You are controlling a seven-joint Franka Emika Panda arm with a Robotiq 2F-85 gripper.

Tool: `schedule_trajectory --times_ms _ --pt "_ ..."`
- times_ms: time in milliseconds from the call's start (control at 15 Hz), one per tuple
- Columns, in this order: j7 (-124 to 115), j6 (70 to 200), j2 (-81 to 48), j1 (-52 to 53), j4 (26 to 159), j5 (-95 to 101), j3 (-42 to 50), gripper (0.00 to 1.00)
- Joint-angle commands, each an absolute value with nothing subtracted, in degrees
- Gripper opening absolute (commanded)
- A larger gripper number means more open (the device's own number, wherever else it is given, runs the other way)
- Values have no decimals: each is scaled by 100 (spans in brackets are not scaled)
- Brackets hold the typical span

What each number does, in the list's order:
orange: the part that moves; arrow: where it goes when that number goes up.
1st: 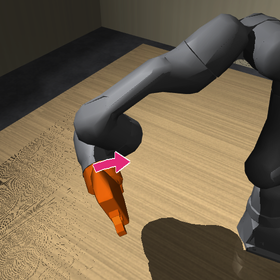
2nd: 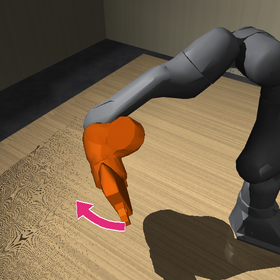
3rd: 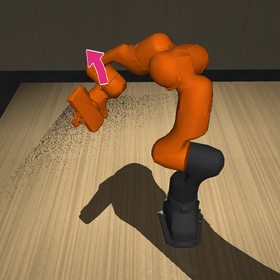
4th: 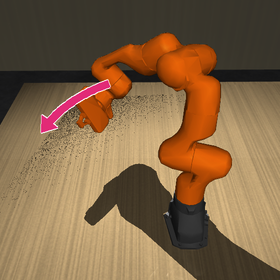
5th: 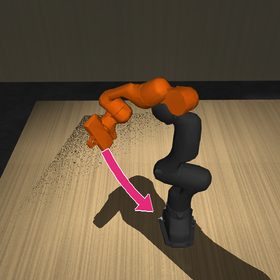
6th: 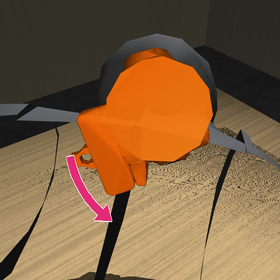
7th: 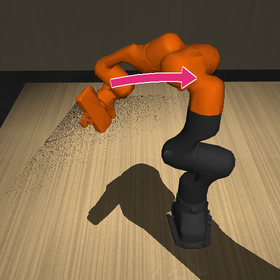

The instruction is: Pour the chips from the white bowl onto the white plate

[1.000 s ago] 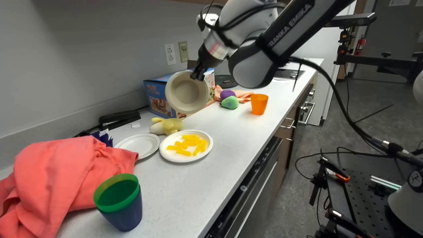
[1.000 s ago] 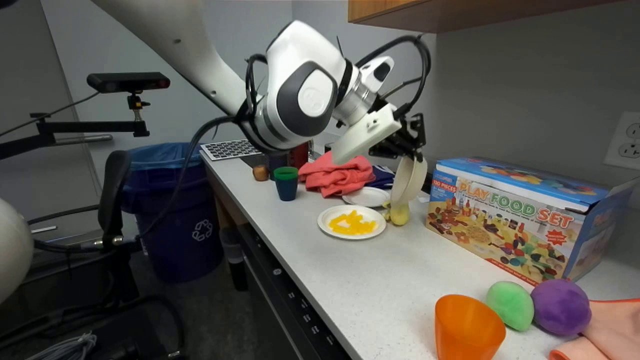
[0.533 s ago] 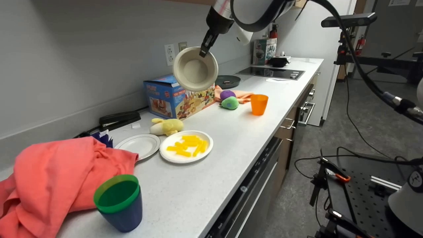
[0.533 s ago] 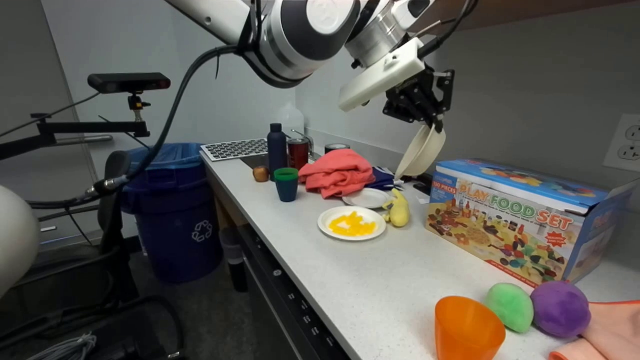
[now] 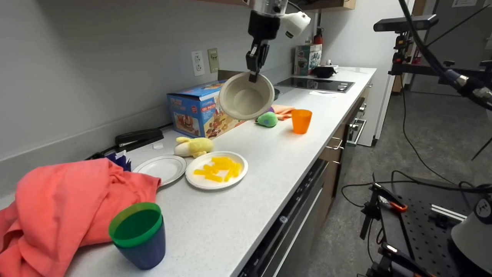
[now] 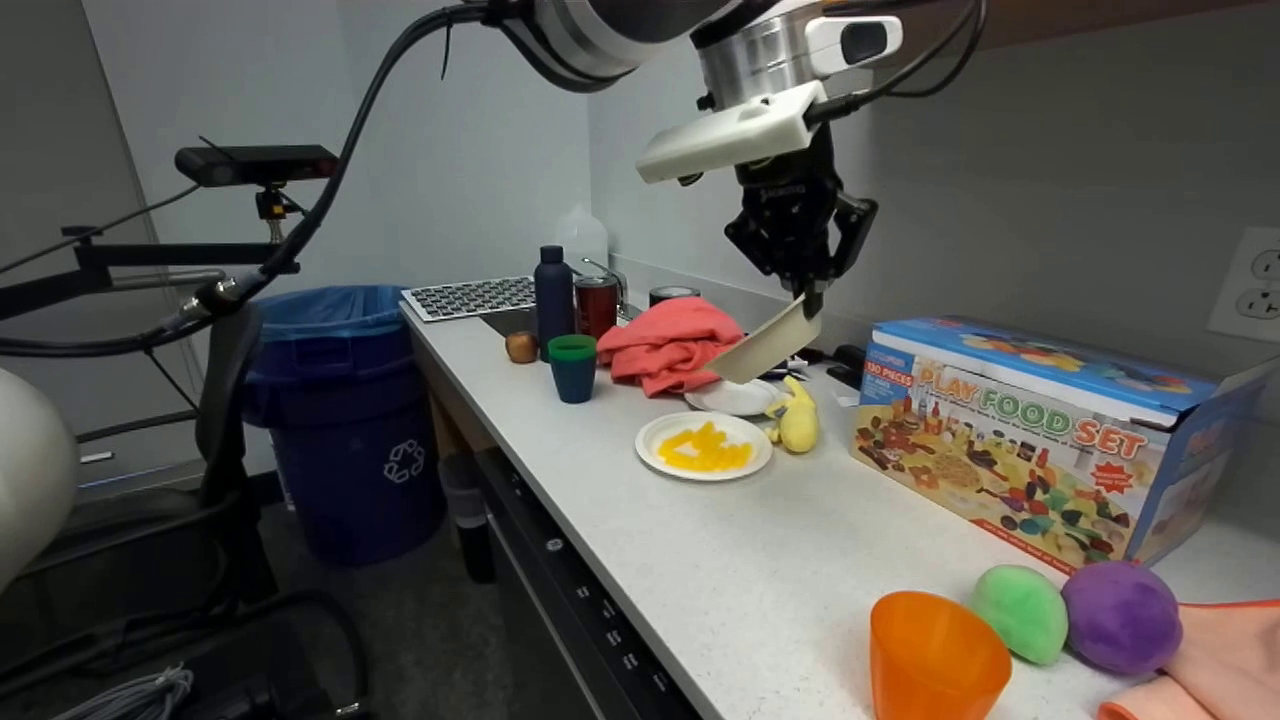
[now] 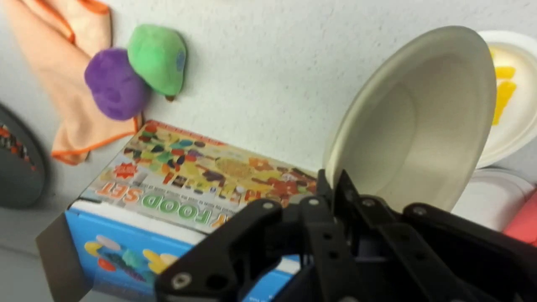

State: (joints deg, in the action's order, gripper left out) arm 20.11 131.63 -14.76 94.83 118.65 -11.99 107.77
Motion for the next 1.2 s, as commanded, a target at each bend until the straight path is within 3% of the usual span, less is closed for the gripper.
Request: schedule_trajectory --times_ms 0,200,733,1133 --pt "2043 11751 -1444 8956 11419 -1236 10598 1" --pt "2191 11527 -1261 8512 11256 -1278 10397 1" --pt "1716 13115 -210 7507 11756 -1915 9475 1" --pt "1320 14183 109 7243 12374 -1778 9290 1"
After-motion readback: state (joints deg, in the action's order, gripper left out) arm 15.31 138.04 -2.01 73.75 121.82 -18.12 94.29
